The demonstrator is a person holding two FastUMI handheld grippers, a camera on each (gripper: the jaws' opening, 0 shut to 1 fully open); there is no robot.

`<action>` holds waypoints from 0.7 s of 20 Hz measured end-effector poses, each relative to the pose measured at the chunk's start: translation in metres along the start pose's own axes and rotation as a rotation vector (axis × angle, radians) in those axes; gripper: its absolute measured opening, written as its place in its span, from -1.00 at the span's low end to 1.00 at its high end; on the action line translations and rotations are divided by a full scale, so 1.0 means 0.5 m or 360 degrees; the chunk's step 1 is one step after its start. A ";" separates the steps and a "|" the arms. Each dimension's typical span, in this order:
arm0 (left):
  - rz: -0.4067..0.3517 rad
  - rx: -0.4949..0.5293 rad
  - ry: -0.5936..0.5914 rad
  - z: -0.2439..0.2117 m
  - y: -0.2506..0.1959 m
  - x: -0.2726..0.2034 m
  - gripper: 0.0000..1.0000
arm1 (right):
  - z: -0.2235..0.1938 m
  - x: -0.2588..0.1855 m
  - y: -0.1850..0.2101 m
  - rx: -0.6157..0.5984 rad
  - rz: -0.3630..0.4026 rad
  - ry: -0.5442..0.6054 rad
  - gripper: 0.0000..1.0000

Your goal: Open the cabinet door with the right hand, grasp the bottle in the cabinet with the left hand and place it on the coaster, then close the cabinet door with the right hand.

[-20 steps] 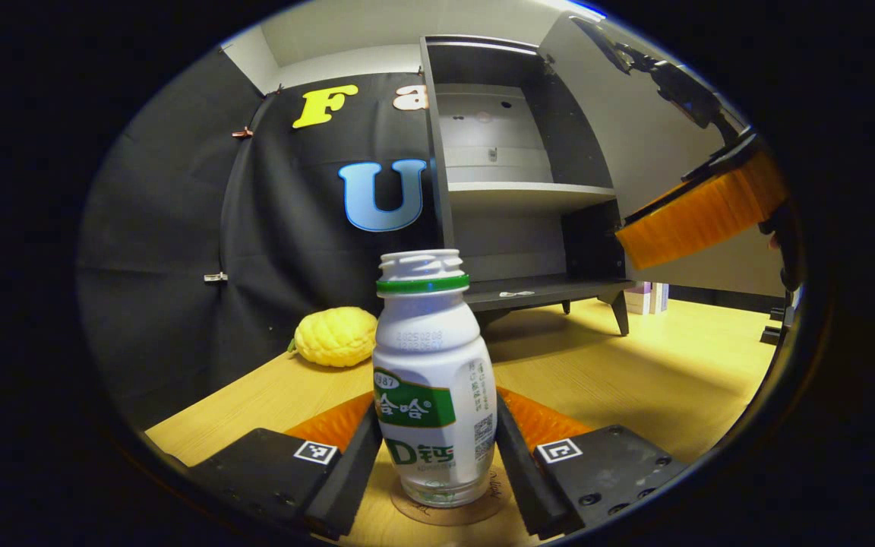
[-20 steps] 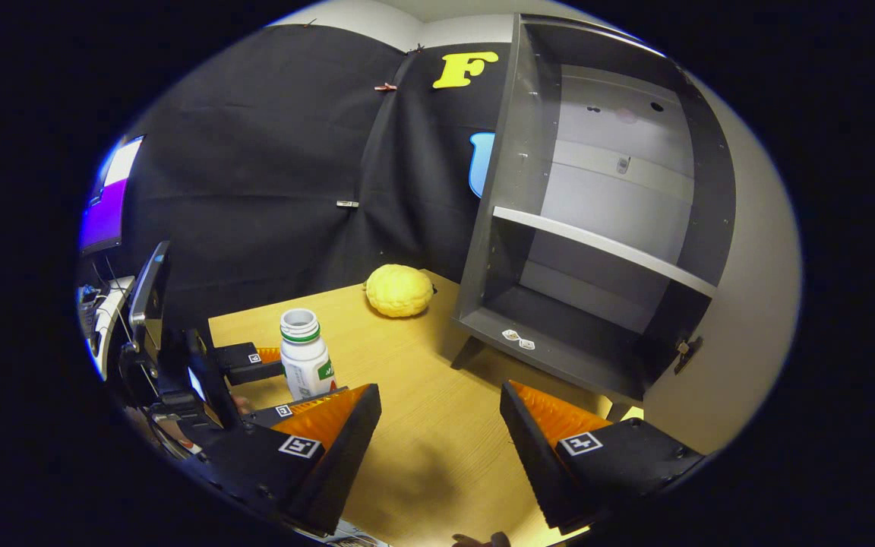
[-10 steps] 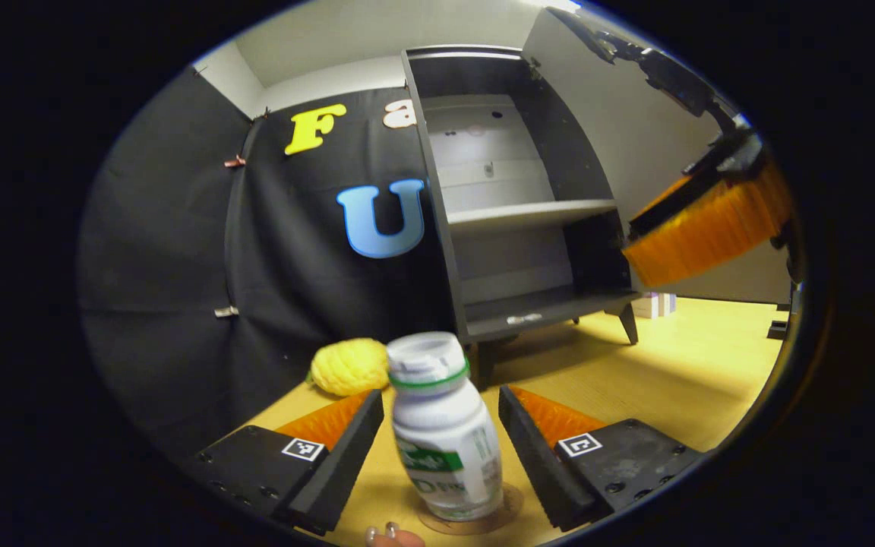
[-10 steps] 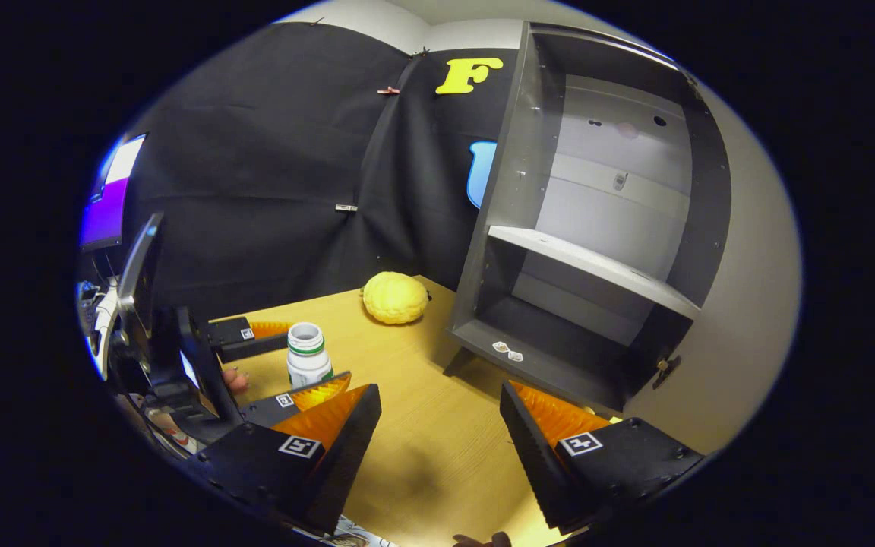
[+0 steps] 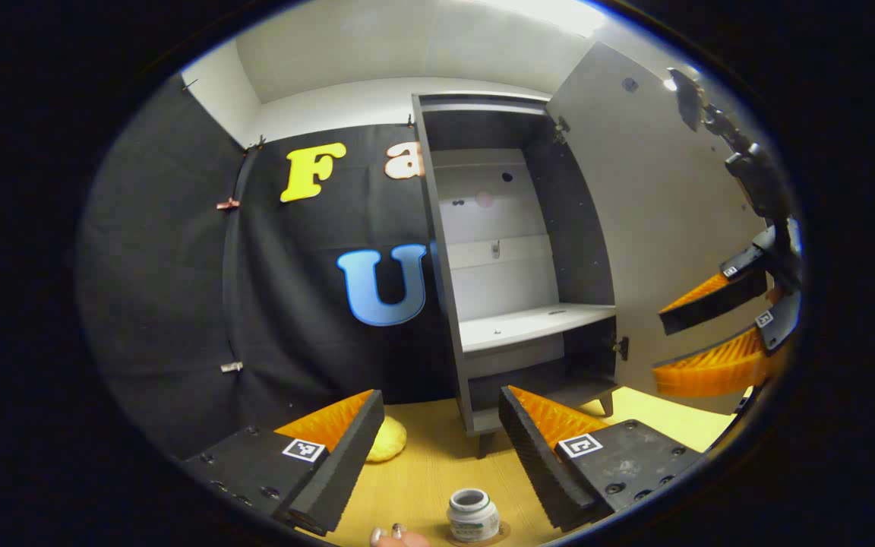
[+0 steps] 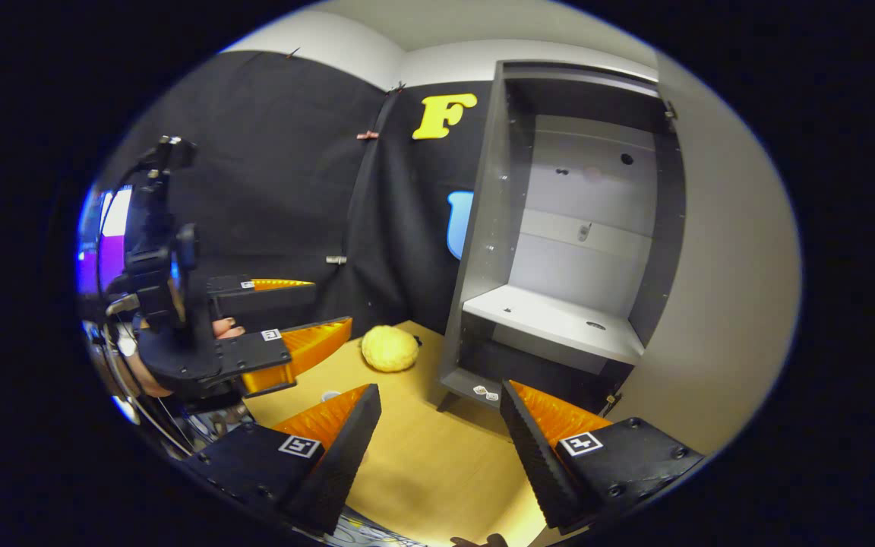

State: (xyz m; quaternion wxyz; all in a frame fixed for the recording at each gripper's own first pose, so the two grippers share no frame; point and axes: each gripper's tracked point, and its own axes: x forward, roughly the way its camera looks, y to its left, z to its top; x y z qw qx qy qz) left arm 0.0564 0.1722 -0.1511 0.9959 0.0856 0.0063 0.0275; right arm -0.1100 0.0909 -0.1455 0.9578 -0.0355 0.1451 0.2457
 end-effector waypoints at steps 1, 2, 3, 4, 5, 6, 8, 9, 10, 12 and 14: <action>-0.0026 -0.0011 -0.0027 0.037 0.004 0.008 0.92 | 0.029 -0.029 -0.004 0.0045 -0.0019 -0.0042 0.96; -0.0035 -0.0026 -0.0050 0.070 0.006 0.014 0.92 | 0.057 -0.059 -0.015 0.0051 -0.0058 -0.0090 0.95; -0.0048 -0.0040 -0.0064 0.092 0.007 0.019 0.92 | 0.076 -0.089 -0.040 0.0016 -0.0136 -0.0138 0.95; -0.0058 -0.0051 -0.0072 0.111 0.004 0.022 0.99 | 0.088 -0.118 -0.069 -0.0029 -0.0229 -0.0179 0.95; -0.0060 -0.0065 -0.0078 0.125 0.003 0.028 0.92 | 0.091 -0.149 -0.094 -0.0059 -0.0311 -0.0193 0.94; -0.0076 -0.0096 -0.0082 0.137 -0.004 0.032 0.99 | 0.088 -0.185 -0.109 -0.0060 -0.0372 -0.0189 0.89; -0.0161 -0.0221 -0.0069 0.152 -0.044 0.048 0.92 | 0.091 -0.251 -0.128 -0.0003 -0.0442 -0.0195 0.89; -0.0201 -0.0263 -0.0073 0.159 -0.063 0.053 1.00 | 0.093 -0.280 -0.139 0.0032 -0.0474 -0.0197 0.89; -0.0235 -0.0283 -0.0079 0.168 -0.082 0.062 0.92 | 0.095 -0.306 -0.152 0.0053 -0.0504 -0.0204 0.94; -0.0242 -0.0261 -0.0075 0.173 -0.099 0.082 0.99 | 0.110 -0.356 -0.189 0.0045 -0.0597 -0.0243 0.89; -0.0245 -0.0257 -0.0073 0.173 -0.119 0.091 0.92 | 0.115 -0.396 -0.245 0.0012 -0.0744 -0.0268 1.00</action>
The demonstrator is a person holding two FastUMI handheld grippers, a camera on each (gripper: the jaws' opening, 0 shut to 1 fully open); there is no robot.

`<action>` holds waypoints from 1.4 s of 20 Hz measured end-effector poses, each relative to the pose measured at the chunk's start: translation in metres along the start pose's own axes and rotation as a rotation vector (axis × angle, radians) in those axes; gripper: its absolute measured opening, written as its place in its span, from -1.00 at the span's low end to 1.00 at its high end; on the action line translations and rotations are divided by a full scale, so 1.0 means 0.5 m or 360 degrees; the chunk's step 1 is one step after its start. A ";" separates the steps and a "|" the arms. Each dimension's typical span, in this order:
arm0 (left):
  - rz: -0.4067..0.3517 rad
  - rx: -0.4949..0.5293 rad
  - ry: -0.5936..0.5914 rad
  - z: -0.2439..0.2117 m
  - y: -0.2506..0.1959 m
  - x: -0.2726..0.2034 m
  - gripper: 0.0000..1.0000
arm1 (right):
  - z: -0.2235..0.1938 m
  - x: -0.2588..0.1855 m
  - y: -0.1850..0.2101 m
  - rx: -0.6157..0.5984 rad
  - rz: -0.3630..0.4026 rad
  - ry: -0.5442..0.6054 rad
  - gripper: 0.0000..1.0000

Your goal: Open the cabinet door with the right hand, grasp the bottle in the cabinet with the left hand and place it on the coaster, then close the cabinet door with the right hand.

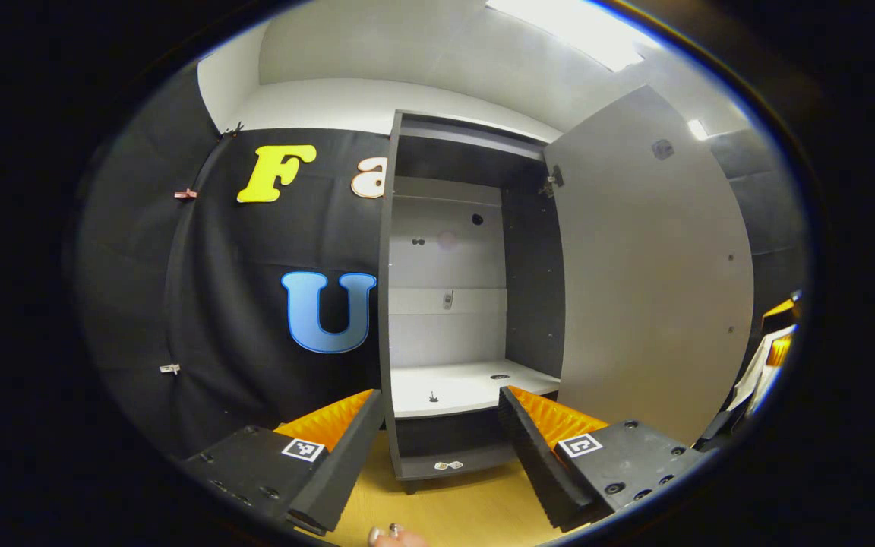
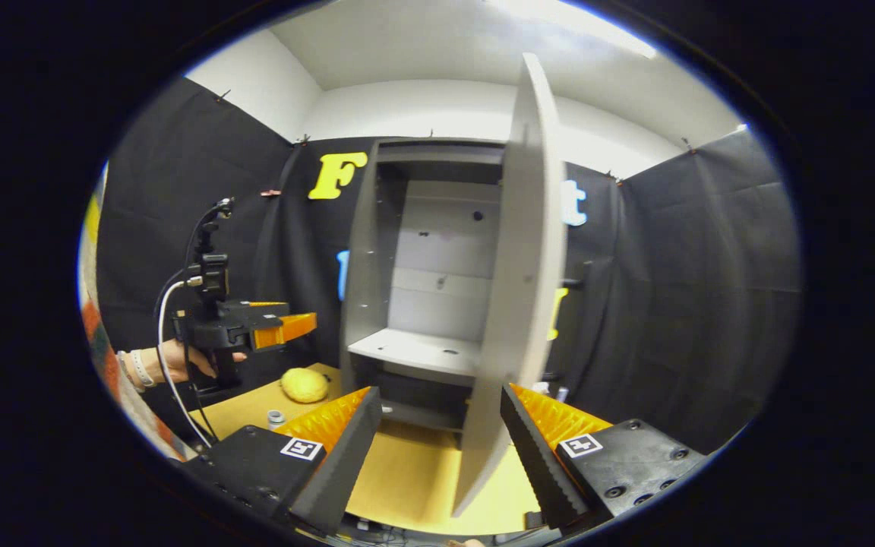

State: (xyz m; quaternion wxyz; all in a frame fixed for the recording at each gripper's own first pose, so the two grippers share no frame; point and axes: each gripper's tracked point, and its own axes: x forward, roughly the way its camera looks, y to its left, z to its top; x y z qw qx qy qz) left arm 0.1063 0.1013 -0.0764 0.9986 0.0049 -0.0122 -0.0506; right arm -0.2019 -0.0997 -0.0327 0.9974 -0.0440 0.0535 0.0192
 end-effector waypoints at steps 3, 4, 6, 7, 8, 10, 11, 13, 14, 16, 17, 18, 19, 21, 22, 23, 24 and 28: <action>-0.0011 -0.0029 0.0004 -0.001 -0.027 0.009 0.92 | 0.014 -0.007 -0.076 0.0039 -0.0110 -0.0027 0.94; 0.0006 -0.0022 -0.0002 0.004 -0.027 0.009 0.92 | 0.024 -0.004 -0.092 0.0080 -0.0100 -0.0050 0.89; 0.0040 -0.0006 -0.0013 0.011 -0.028 0.008 0.91 | 0.026 0.010 -0.124 0.0157 -0.0075 -0.0076 0.94; 0.0051 0.0002 -0.0014 0.012 -0.030 0.007 0.92 | 0.029 0.018 -0.140 0.0196 -0.0063 -0.0090 0.94; 0.0071 0.0014 -0.0021 0.018 -0.029 0.005 0.92 | 0.039 0.025 -0.154 0.0234 -0.0047 -0.0116 0.94; 0.0114 0.0035 -0.0034 0.028 -0.026 0.002 0.91 | 0.046 0.045 -0.184 0.0278 -0.0027 -0.0150 0.94; 0.0139 0.0041 -0.0031 0.026 -0.025 0.000 0.97 | 0.046 0.057 -0.186 0.0295 0.0027 -0.0151 0.94; 0.0186 0.0047 -0.0021 0.024 -0.023 -0.006 0.91 | 0.044 0.056 -0.185 0.0350 0.0125 -0.0132 1.00; 0.0197 0.0047 -0.0012 0.022 -0.027 -0.009 0.91 | 0.042 0.060 -0.183 0.0370 0.0158 -0.0128 0.98; 0.0233 0.0058 0.0003 0.019 -0.028 -0.017 0.91 | 0.051 0.063 -0.191 0.0382 0.0190 -0.0143 0.99; 0.0246 0.0067 0.0015 0.014 -0.029 -0.019 0.91 | 0.053 0.068 -0.193 0.0376 0.0208 -0.0151 0.99; 0.0256 0.0076 0.0028 0.012 -0.031 -0.018 0.92 | 0.052 0.073 -0.190 0.0373 0.0239 -0.0146 1.00; 0.0266 0.0086 0.0038 0.010 -0.031 -0.014 0.92 | 0.052 0.075 -0.189 0.0367 0.0261 -0.0146 0.99; 0.0288 0.0097 0.0056 0.003 -0.033 -0.013 0.91 | 0.054 0.076 -0.194 0.0371 0.0289 -0.0138 0.99; 0.0291 0.0093 0.0061 0.001 -0.035 -0.014 0.92 | 0.052 0.073 -0.198 0.0380 0.0290 -0.0128 0.99; 0.0285 0.0086 0.0064 -0.003 -0.039 -0.015 0.92 | 0.056 0.073 -0.202 0.0385 0.0292 -0.0142 0.99; 0.0287 0.0080 0.0070 -0.007 -0.042 -0.017 0.92 | 0.062 0.075 -0.202 0.0388 0.0291 -0.0150 0.99; 0.0313 0.0083 0.0096 -0.015 -0.051 -0.037 0.92 | 0.063 0.094 -0.213 0.0374 0.0283 -0.0144 1.00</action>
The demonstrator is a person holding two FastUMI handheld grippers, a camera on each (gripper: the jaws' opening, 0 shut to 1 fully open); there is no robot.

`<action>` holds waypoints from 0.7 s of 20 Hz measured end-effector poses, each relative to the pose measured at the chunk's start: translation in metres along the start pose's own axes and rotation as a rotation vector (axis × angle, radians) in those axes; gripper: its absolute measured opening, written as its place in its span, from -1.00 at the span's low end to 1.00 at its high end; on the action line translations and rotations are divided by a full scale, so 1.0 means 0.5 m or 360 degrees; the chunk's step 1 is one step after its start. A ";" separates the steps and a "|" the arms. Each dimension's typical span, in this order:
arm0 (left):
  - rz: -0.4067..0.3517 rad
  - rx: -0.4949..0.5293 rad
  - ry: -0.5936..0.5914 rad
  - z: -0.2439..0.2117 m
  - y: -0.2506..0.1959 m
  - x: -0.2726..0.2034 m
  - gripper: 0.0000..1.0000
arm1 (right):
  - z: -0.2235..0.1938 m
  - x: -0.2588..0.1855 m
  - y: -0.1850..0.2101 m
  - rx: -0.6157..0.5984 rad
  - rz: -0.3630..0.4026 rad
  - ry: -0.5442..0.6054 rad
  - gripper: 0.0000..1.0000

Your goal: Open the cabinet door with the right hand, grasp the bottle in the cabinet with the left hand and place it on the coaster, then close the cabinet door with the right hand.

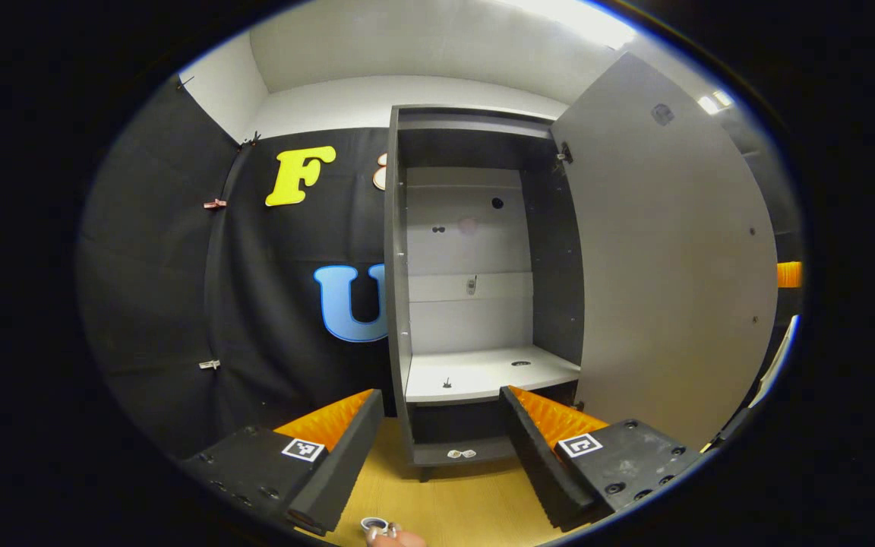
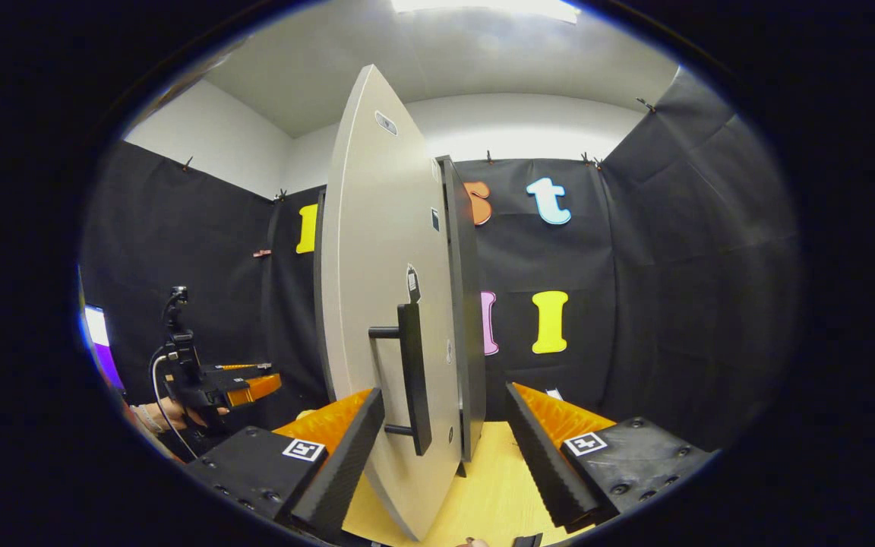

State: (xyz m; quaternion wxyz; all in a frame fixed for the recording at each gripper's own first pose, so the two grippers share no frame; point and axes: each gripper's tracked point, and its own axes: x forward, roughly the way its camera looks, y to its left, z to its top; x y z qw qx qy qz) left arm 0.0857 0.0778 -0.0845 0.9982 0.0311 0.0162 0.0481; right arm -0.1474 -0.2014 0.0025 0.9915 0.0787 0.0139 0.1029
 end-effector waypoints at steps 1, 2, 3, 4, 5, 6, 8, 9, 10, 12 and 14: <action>0.0010 0.0012 -0.0007 0.003 0.004 0.000 0.92 | -0.001 0.005 0.008 0.0015 0.0029 0.0006 0.82; 0.0025 0.0030 -0.0005 0.002 0.010 -0.003 0.92 | -0.005 0.009 0.010 0.0020 0.0040 0.0013 0.95; 0.0039 0.0047 -0.0003 -0.001 0.016 -0.007 0.84 | -0.003 0.011 0.013 0.0022 0.0057 0.0013 0.82; 0.0043 0.0059 -0.0006 0.001 0.019 -0.010 0.92 | -0.005 0.014 0.021 0.0024 0.0084 0.0015 0.95; 0.0045 0.0065 -0.0008 -0.001 0.022 -0.012 0.91 | -0.009 0.022 0.032 0.0019 0.0092 0.0014 0.94; 0.0052 0.0065 -0.0010 -0.001 0.029 -0.012 0.92 | -0.005 0.016 0.037 0.0011 0.0098 0.0008 0.92; 0.0067 0.0044 -0.0026 0.003 0.052 -0.006 0.92 | -0.011 0.023 0.062 0.0015 0.0113 0.0019 0.94; 0.0060 0.0022 -0.0033 0.003 0.061 -0.002 0.92 | -0.015 0.028 0.079 0.0021 0.0121 0.0022 0.93; 0.0048 0.0002 -0.0034 0.001 0.070 0.003 0.99 | -0.017 0.033 0.099 0.0031 0.0130 0.0025 0.94; 0.0026 -0.0010 -0.0025 -0.004 0.097 0.012 0.99 | -0.028 0.049 0.137 0.0046 0.0142 0.0032 0.94; 0.0017 0.0017 -0.0016 -0.010 0.138 0.018 0.92 | -0.035 0.068 0.181 0.0032 0.0149 0.0037 0.94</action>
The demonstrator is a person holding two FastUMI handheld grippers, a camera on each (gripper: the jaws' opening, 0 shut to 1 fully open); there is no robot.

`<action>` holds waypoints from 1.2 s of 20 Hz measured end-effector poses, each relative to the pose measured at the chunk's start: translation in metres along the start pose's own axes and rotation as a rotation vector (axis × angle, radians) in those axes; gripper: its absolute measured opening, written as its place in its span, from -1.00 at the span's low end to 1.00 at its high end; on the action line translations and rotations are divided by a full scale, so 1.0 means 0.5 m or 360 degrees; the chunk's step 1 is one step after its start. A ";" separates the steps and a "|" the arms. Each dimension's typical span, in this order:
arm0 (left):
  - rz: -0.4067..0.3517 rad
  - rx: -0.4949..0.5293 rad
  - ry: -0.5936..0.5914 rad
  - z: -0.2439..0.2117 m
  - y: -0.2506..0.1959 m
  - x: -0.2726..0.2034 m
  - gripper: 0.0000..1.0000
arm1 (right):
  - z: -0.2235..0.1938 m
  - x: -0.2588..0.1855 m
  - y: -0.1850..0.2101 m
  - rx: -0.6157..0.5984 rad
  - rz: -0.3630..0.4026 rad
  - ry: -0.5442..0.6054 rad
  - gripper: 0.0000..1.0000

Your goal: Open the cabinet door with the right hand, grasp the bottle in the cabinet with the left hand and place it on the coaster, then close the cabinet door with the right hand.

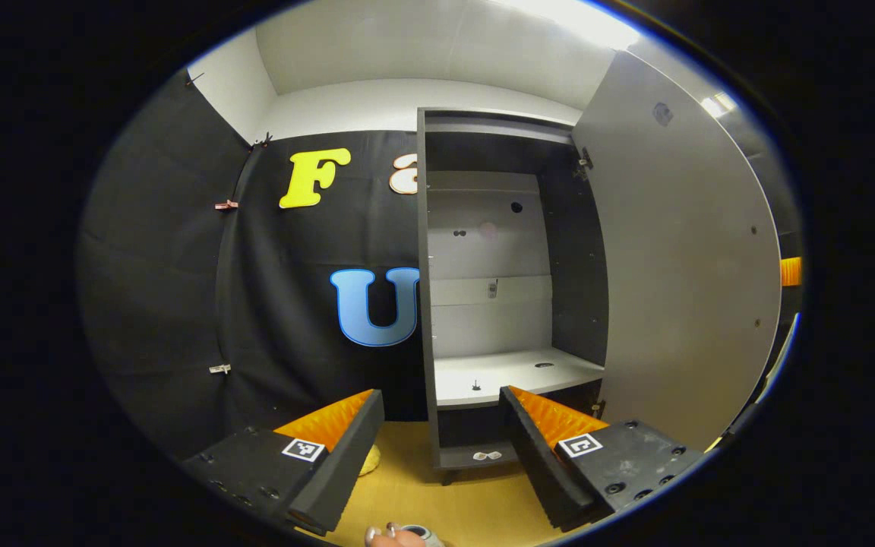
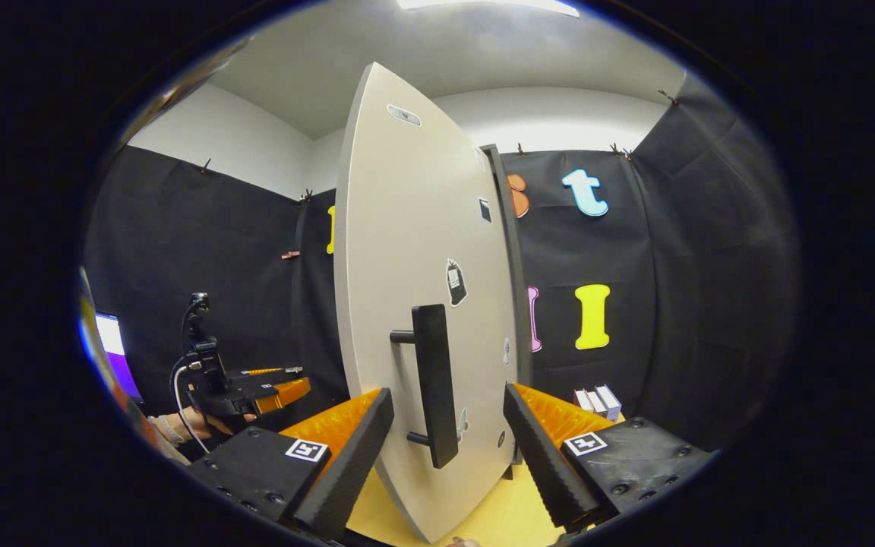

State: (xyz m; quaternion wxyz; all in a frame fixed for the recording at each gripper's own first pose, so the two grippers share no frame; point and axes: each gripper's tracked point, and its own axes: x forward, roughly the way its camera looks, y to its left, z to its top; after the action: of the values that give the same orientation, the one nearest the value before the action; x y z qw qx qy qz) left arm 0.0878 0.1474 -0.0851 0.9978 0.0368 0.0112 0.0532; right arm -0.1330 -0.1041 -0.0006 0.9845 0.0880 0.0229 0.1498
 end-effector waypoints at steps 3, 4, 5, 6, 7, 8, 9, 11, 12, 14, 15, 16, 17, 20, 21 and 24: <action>-0.0007 0.0028 0.0019 -0.015 0.070 0.015 0.92 | -0.008 0.044 0.065 -0.0070 0.0003 -0.0005 0.94; -0.0011 0.0023 0.0026 -0.018 0.091 0.019 0.92 | -0.017 0.061 0.085 -0.0076 0.0005 -0.0001 0.94; -0.0016 0.0016 0.0027 -0.018 0.113 0.022 0.92 | -0.021 0.076 0.105 -0.0076 0.0006 0.0005 0.94; -0.0016 0.0011 0.0018 -0.014 0.136 0.024 0.92 | -0.028 0.095 0.126 -0.0075 0.0005 0.0009 0.94; -0.0008 0.0013 0.0011 -0.012 0.162 0.024 0.92 | -0.036 0.114 0.144 -0.0076 0.0003 0.0015 0.94; 0.0007 0.0020 0.0014 -0.010 0.189 0.027 0.92 | -0.046 0.133 0.163 -0.0081 0.0002 0.0027 0.94; 0.0013 0.0030 0.0015 -0.010 0.208 0.031 0.91 | -0.063 0.158 0.181 -0.0084 0.0002 0.0036 0.94; 0.0017 0.0042 0.0004 -0.001 0.243 0.033 0.92 | -0.067 0.176 0.205 -0.0074 -0.0005 0.0032 0.95; 0.0003 0.0042 0.0001 0.004 0.250 0.033 0.92 | -0.068 0.181 0.212 -0.0071 -0.0012 0.0023 0.94; -0.0045 0.0030 -0.0015 0.012 0.252 0.032 0.92 | -0.070 0.184 0.212 -0.0090 -0.0064 0.0018 0.95; -0.0089 0.0019 -0.0012 0.010 0.241 0.030 0.84 | -0.077 0.185 0.206 -0.0106 -0.0095 0.0027 0.94; -0.0123 0.0010 -0.0012 0.013 0.231 0.029 0.99 | -0.083 0.184 0.204 -0.0115 -0.0122 0.0039 0.95; -0.0151 0.0008 -0.0019 0.017 0.219 0.027 0.92 | -0.089 0.181 0.198 -0.0120 -0.0152 0.0056 0.95; -0.0245 0.0038 -0.0048 0.041 0.161 0.026 0.92 | -0.094 0.161 0.164 -0.0208 -0.0265 0.0095 0.95; -0.0266 0.0043 -0.0060 0.044 0.143 0.024 0.92 | -0.093 0.154 0.150 -0.0241 -0.0298 0.0103 0.95; -0.0348 -0.0012 -0.0074 0.057 0.077 0.016 0.92 | -0.093 0.139 0.130 -0.0247 -0.0342 0.0116 0.95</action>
State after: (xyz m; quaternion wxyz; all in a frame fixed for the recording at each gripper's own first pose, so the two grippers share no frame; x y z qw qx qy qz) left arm 0.0922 0.1846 -0.0539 0.9978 0.0329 -0.0082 -0.0570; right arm -0.0892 -0.0145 -0.0358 0.9972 0.0032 0.0564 0.0480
